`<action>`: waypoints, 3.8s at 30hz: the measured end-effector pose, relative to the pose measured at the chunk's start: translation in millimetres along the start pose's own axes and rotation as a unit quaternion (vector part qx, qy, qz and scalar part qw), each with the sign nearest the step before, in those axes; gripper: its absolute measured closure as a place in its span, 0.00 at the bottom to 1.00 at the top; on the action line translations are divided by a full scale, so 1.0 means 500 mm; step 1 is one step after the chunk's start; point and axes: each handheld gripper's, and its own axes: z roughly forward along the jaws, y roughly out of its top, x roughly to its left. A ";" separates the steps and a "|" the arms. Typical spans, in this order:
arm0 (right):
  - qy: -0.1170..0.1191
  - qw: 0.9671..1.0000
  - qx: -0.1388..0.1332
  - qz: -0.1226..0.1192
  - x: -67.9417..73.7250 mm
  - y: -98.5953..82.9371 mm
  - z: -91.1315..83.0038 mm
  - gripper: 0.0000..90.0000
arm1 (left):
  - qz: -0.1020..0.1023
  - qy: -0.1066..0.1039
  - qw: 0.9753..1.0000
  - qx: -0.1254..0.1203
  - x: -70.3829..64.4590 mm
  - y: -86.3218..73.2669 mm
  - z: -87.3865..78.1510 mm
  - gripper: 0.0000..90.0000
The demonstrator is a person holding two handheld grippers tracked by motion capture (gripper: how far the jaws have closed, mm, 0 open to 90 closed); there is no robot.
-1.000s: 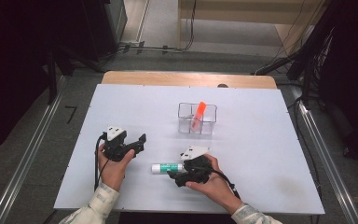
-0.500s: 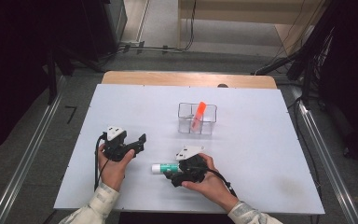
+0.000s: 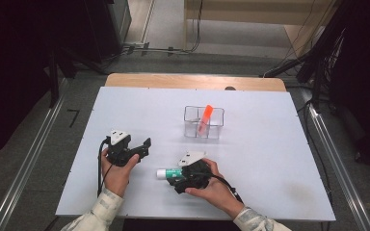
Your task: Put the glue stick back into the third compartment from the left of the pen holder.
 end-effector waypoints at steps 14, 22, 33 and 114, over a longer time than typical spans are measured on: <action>-0.011 1.000 0.014 -0.017 0.005 -0.004 0.011 0.27 | -0.001 0.000 1.000 -0.001 0.000 0.000 -0.001 0.23; -0.018 0.999 0.012 -0.027 0.006 -0.004 0.012 0.37 | 0.000 0.000 1.000 -0.001 -0.001 0.000 0.000 0.23; -0.007 0.999 0.012 -0.039 0.009 -0.004 0.008 0.57 | 0.000 -0.001 1.000 0.000 -0.001 0.000 0.000 0.23; -0.018 0.995 -0.089 0.036 -0.054 0.047 -0.093 0.71 | 0.079 -0.140 0.987 0.029 -0.116 -0.013 0.019 1.00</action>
